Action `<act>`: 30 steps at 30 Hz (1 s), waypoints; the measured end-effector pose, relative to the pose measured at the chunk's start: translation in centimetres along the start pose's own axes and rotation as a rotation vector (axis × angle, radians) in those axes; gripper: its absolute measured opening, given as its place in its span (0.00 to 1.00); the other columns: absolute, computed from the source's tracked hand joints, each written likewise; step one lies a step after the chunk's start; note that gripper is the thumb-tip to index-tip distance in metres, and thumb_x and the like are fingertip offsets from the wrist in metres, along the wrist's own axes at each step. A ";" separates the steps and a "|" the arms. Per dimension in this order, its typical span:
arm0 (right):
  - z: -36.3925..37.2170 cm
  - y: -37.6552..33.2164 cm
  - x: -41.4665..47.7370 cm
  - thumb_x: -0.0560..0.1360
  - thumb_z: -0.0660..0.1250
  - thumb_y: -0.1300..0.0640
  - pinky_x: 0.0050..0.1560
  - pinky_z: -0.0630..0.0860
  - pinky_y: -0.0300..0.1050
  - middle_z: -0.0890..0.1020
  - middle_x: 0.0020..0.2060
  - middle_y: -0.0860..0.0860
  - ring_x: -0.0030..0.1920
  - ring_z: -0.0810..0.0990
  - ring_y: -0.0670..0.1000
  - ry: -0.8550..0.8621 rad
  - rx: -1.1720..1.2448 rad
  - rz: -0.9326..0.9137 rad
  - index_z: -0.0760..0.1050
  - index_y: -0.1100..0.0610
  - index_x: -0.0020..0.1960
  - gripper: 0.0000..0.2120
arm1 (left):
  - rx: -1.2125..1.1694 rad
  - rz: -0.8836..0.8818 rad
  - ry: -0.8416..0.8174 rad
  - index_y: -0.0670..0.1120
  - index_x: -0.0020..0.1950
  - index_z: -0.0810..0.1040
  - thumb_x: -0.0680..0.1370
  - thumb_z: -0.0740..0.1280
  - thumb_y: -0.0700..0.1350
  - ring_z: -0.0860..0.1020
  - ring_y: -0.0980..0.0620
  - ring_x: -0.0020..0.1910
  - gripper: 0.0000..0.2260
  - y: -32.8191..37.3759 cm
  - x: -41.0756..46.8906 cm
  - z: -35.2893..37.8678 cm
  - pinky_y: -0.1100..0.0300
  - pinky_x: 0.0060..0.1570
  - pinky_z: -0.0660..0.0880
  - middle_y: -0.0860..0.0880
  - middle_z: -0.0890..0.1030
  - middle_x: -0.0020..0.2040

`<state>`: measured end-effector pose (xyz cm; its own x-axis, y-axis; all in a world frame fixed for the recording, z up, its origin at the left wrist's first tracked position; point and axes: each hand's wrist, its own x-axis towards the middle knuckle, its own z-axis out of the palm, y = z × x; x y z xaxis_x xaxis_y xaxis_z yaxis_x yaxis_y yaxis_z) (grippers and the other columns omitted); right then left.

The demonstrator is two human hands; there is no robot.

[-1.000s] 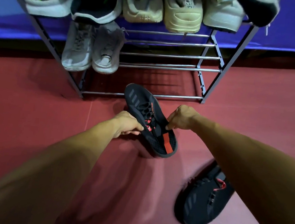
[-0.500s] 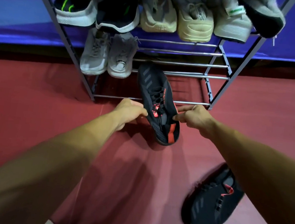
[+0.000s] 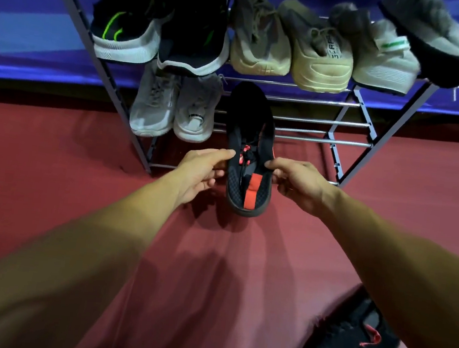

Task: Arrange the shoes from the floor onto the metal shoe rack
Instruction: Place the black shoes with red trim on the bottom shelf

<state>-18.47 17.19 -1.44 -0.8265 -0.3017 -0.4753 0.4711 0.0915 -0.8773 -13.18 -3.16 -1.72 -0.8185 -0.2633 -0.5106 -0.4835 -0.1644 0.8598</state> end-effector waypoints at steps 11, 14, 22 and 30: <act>3.0 -2.7 3.8 0.74 0.73 0.55 0.29 0.62 0.40 0.72 0.25 0.48 0.25 0.67 0.46 0.155 0.102 -0.078 0.73 0.53 0.33 0.14 | 0.073 -0.064 -0.190 0.54 0.52 0.82 0.74 0.74 0.55 0.78 0.55 0.40 0.10 0.1 1.4 -1.3 0.62 0.35 0.63 0.55 0.83 0.43; 3.6 -3.5 4.6 0.74 0.74 0.53 0.22 0.59 0.37 0.73 0.24 0.48 0.23 0.66 0.45 0.181 0.134 -0.092 0.75 0.53 0.34 0.12 | 0.027 -0.071 -0.161 0.52 0.47 0.82 0.75 0.73 0.54 0.76 0.56 0.36 0.07 0.3 1.7 -1.1 0.62 0.33 0.60 0.55 0.81 0.39; 4.2 -4.7 4.9 0.75 0.73 0.58 0.20 0.62 0.33 0.79 0.37 0.52 0.22 0.68 0.43 0.197 0.157 -0.178 0.80 0.53 0.40 0.05 | -0.223 -0.086 -0.049 0.52 0.50 0.80 0.73 0.75 0.50 0.71 0.58 0.31 0.08 1.2 3.1 -0.5 0.63 0.34 0.61 0.53 0.77 0.38; 4.2 -3.6 4.1 0.69 0.71 0.38 0.35 0.71 0.39 0.85 0.37 0.44 0.37 0.81 0.45 0.129 -0.264 -0.132 0.84 0.49 0.46 0.16 | -0.389 -0.071 0.051 0.51 0.48 0.82 0.72 0.76 0.51 0.71 0.57 0.34 0.08 1.3 3.7 1.4 0.63 0.33 0.62 0.52 0.80 0.43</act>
<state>-22.24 11.60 0.10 -0.9153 -0.2066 -0.3456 0.2746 0.3077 -0.9110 -17.26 -2.96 -2.49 -0.7659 -0.2835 -0.5771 -0.3768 -0.5294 0.7601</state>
